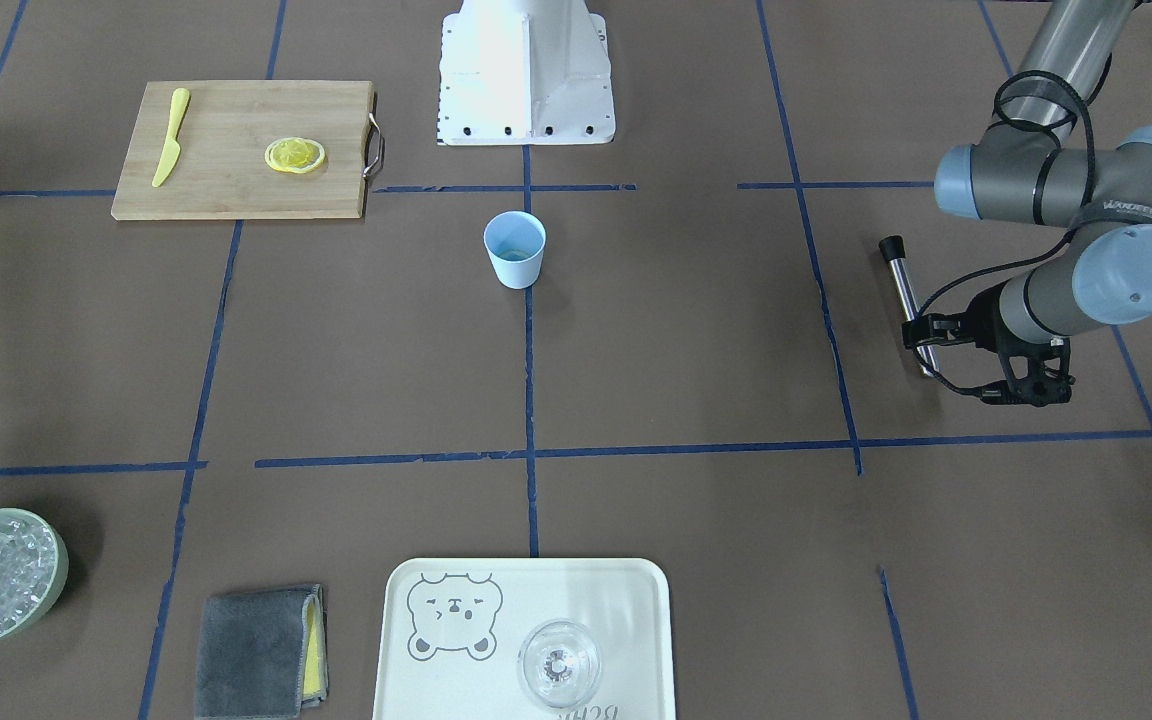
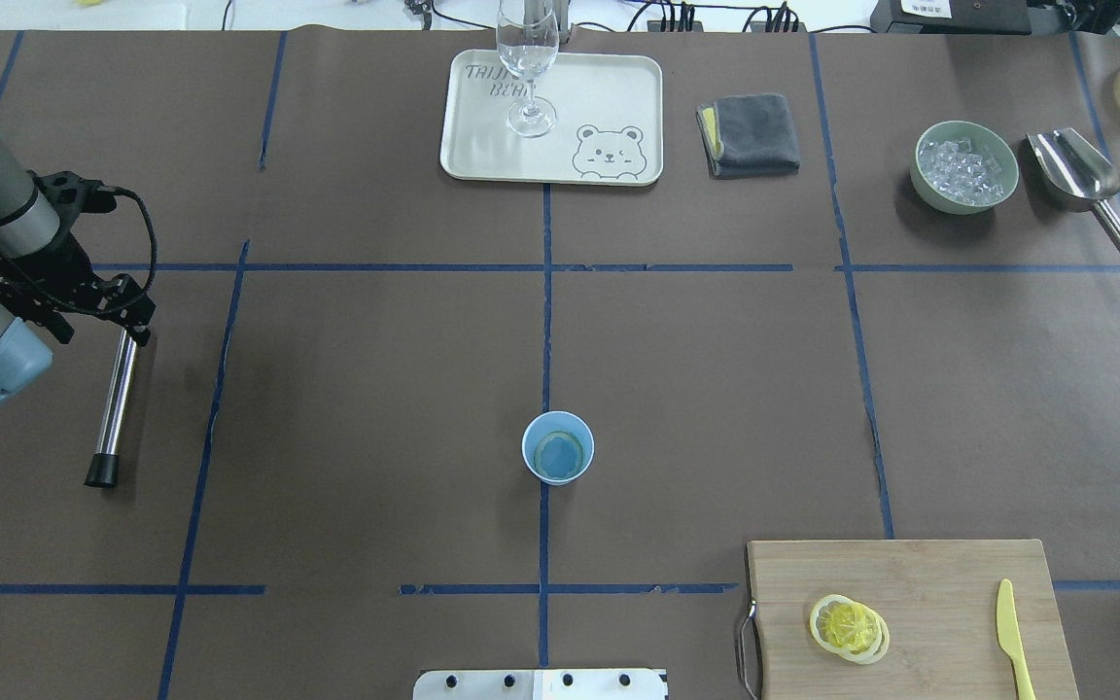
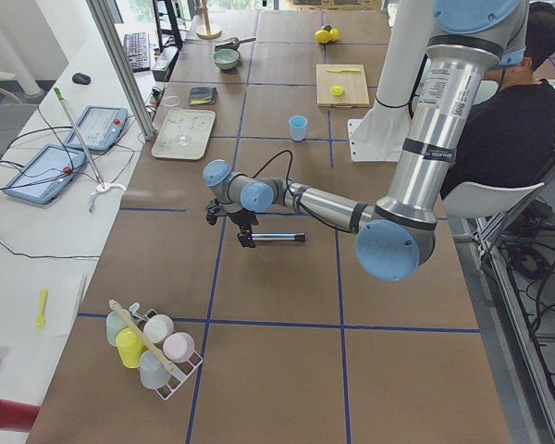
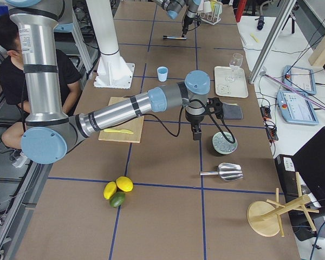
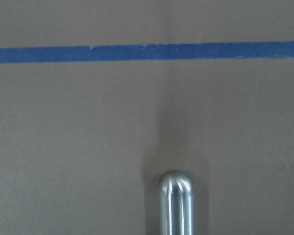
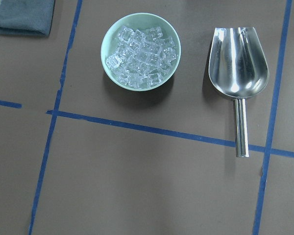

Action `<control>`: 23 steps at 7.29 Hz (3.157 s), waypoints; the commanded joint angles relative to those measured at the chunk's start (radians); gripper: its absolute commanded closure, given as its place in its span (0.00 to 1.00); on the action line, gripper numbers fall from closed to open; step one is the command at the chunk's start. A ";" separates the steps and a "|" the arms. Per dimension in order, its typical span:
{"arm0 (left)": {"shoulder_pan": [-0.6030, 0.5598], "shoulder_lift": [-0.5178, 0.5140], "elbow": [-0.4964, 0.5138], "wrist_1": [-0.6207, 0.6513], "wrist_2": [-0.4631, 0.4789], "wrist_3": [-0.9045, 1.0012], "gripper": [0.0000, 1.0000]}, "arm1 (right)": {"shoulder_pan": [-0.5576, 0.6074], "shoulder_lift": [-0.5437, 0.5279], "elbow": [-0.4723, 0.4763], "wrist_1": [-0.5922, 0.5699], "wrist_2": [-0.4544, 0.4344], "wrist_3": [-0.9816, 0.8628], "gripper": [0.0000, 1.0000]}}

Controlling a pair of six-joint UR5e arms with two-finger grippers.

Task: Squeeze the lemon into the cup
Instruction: 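Lower the left gripper and grasp the top of the steel muddler, then lift the muddler with the left gripper and carry it over the cup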

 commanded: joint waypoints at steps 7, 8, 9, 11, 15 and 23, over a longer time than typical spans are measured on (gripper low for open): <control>0.031 0.002 0.018 0.000 -0.028 0.005 0.46 | 0.018 0.005 -0.001 0.000 0.009 -0.001 0.00; 0.033 0.002 0.021 -0.002 -0.026 0.005 0.47 | 0.021 0.005 -0.001 0.000 0.009 -0.001 0.00; 0.033 0.002 0.023 -0.002 -0.026 0.005 0.52 | 0.021 0.005 -0.001 0.000 0.009 -0.001 0.00; 0.033 0.002 0.025 -0.002 -0.024 0.007 0.75 | 0.021 0.005 -0.001 0.000 0.009 -0.001 0.00; 0.017 0.037 -0.128 0.032 -0.014 0.008 1.00 | 0.030 0.006 0.004 0.002 0.009 -0.001 0.00; 0.106 -0.153 -0.630 0.015 0.425 -0.195 1.00 | 0.085 -0.066 -0.008 -0.001 -0.006 0.001 0.00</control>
